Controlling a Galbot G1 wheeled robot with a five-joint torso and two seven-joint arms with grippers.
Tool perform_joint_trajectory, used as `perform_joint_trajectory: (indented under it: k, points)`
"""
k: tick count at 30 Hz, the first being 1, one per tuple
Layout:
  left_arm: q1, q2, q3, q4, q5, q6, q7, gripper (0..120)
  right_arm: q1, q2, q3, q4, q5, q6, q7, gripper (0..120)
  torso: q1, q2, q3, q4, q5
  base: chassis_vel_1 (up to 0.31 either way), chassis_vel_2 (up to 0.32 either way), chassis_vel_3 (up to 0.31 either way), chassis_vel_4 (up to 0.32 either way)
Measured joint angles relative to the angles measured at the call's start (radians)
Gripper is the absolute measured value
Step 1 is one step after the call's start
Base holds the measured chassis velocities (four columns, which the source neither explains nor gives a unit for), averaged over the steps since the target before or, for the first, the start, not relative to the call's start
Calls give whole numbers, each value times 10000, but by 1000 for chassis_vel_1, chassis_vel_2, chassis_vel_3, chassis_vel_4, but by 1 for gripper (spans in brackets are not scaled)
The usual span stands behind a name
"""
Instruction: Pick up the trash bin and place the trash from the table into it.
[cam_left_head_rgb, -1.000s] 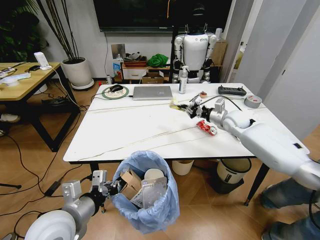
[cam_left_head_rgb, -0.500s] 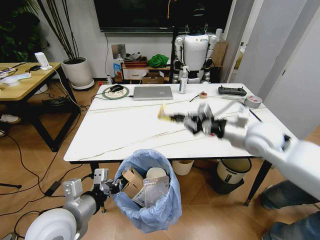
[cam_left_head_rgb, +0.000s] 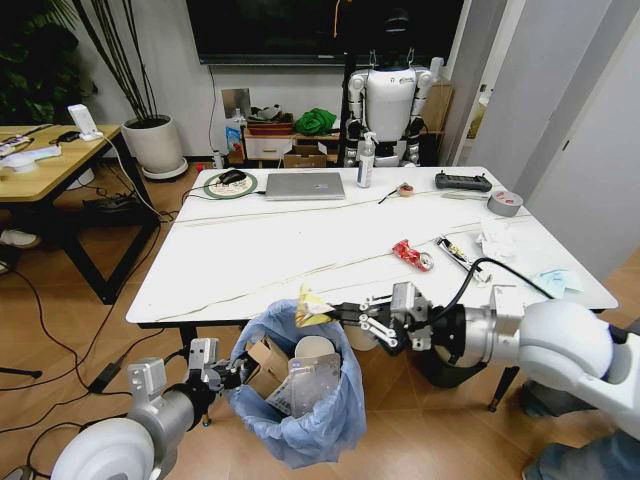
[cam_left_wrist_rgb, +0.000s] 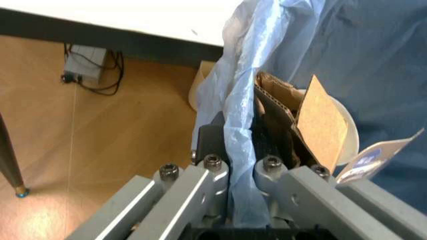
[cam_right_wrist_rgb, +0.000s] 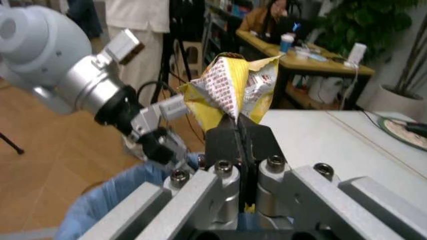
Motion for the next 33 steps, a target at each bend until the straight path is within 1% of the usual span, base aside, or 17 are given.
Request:
perform_joint_trajectory:
  k: [1, 2, 5, 6, 10, 11, 12, 13, 17, 21, 23, 26, 27, 28, 29, 30, 33]
  points:
    - [17, 23, -4, 1, -6, 4, 0, 0, 87, 139, -147, -63, 0, 87, -19, 0, 1, 0, 0, 1, 0, 0, 0, 0, 0]
    - [50, 105, -29, 21, -26, 12, -6, 0, 350, 447, -517, -210, 28, 222, -41, 0, 1, 0, 0, 1, 2, 0, 0, 0, 0]
    - [-44, 137, -43, 60, -103, 17, -23, 0, 892, 895, -1182, -455, 67, 313, -95, 0, 1, 0, 1, 0, -1, 0, 0, 0, 0]
    - [-44, 137, -43, 60, -103, 17, -23, 0, 892, 895, -1182, -455, 67, 313, -95, 0, 1, 0, 1, 0, -1, 0, 0, 0, 0]
    - [-144, 113, -20, 102, -154, 22, -30, 0, 1785, 1420, -2133, -920, -11, 456, -254, 0, 1, 0, 1, 0, -3, 0, 0, 0, 0]
    - [-146, 113, -19, 111, -154, 23, -30, 0, 1864, 1466, -2207, -982, -35, 471, -302, 0, 1, 0, 1, -1, -2, 0, 0, 0, 0]
    - [-163, 114, -17, 148, -155, 27, -31, 0, 2250, 1684, -2527, -1253, -148, 535, -477, 0, 1, 0, 1, -1, -3, 0, 0, 0, 0]
    - [-163, 114, -17, 148, -155, 27, -31, 0, 2250, 1684, -2527, -1253, -148, 535, -477, 0, 1, 0, 1, -1, -3, 0, 0, 0, 0]
    - [-216, 110, -17, 152, -193, 27, -29, 0, 2811, 2143, -3093, -1769, -312, 562, -624, 0, 1, 0, 1, 1, -3, 0, 0, 0, 0]
    - [-229, 124, -29, 148, -222, 27, -29, 0, 2963, 2349, -3363, -2125, -629, 593, -718, 8, 1, 0, 1, 0, -1, 0, 0, 0, 0]
    - [-246, 130, -40, 140, -240, 26, -29, 0, 3055, 2419, -3578, -2302, -708, 599, -720, 19, 1, 0, 1, -1, -2, 0, 0, 0, 0]
    - [-246, 108, -41, 131, -242, 27, -29, 0, 3064, 2440, -3690, -2369, -767, 602, -703, 30, 1, 0, 1, -2, -2, 0, 0, 0, 0]
    - [-246, 108, -41, 131, -242, 27, -29, 0, 3064, 2440, -3690, -2369, -767, 602, -703, 30, 1, 0, 1, -2, -2, 0, 0, 0, 0]
    - [-244, 92, -41, 122, -241, 28, -29, 0, 3034, 2428, -3697, -2370, -789, 606, -684, 35, 1, 0, 1, -1, -2, 0, 0, 0, 0]
    - [-240, 81, -40, 117, -239, 28, -29, 0, 3008, 2410, -3696, -2370, -803, 608, -670, 37, 1, 0, 1, -1, -2, 0, 0, 0, 0]
    - [-230, 52, -36, 107, -223, 29, -29, 0, 2918, 2348, -3671, -2370, -879, 612, -647, 43, 1, 0, 1, -2, -2, 0, 0, 0, 0]
    - [-208, 10, -14, 99, -182, 32, -29, 0, 2766, 2246, -3442, -2376, -941, 631, -642, 55, 1, 0, 1, -2, -1, 0, 0, 0, 0]
